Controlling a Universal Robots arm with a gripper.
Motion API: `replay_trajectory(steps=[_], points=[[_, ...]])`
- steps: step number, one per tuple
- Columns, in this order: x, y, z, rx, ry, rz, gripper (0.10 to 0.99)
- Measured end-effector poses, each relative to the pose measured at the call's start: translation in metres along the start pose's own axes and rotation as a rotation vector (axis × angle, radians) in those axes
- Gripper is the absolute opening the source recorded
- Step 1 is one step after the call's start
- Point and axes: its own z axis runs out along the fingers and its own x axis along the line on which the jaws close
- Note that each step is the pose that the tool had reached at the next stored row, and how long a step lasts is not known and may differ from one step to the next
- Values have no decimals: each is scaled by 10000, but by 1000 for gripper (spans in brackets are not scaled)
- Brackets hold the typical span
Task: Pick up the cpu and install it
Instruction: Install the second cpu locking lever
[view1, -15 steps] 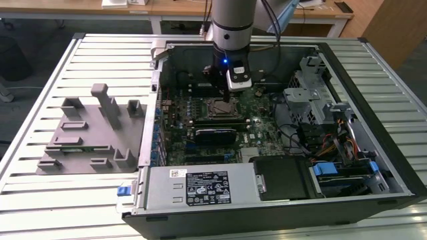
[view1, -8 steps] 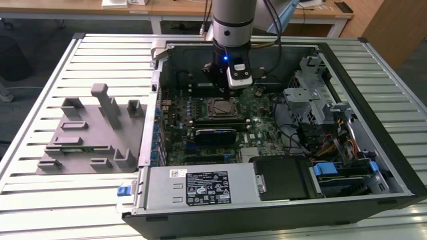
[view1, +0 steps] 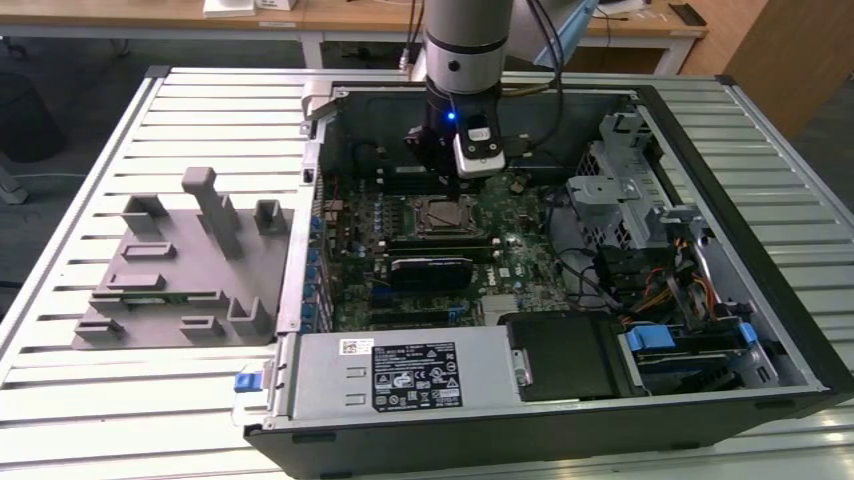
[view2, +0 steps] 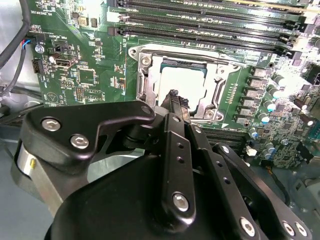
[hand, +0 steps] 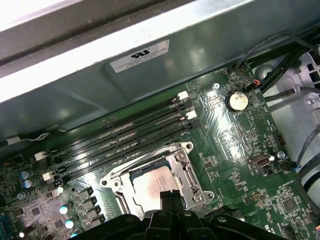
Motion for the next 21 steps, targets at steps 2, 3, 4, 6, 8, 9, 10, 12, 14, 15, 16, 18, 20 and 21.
replay_trajectory(steps=[2,3,4,6,8,9,10,12,14,15,16,18,20,21], points=[[-2,-5,-2,4,1,-1,106],[-6,-13,-2,2,1,-2,106],[-10,-23,-1,-1,0,-1,106],[-25,-55,-2,0,0,-1,106],[-41,-91,-4,1,1,-1,106],[-50,-110,-4,0,0,0,106],[-58,-130,-5,-1,0,1,106],[-77,-173,-6,-1,0,0,106],[-96,-215,-9,0,0,0,106],[-105,-234,-9,0,0,-1,106],[-112,-251,-10,-1,0,-1,106],[-126,-290,-11,0,0,0,106],[-132,-328,-10,1,0,-1,106],[-129,-347,-9,-1,0,-2,106]])
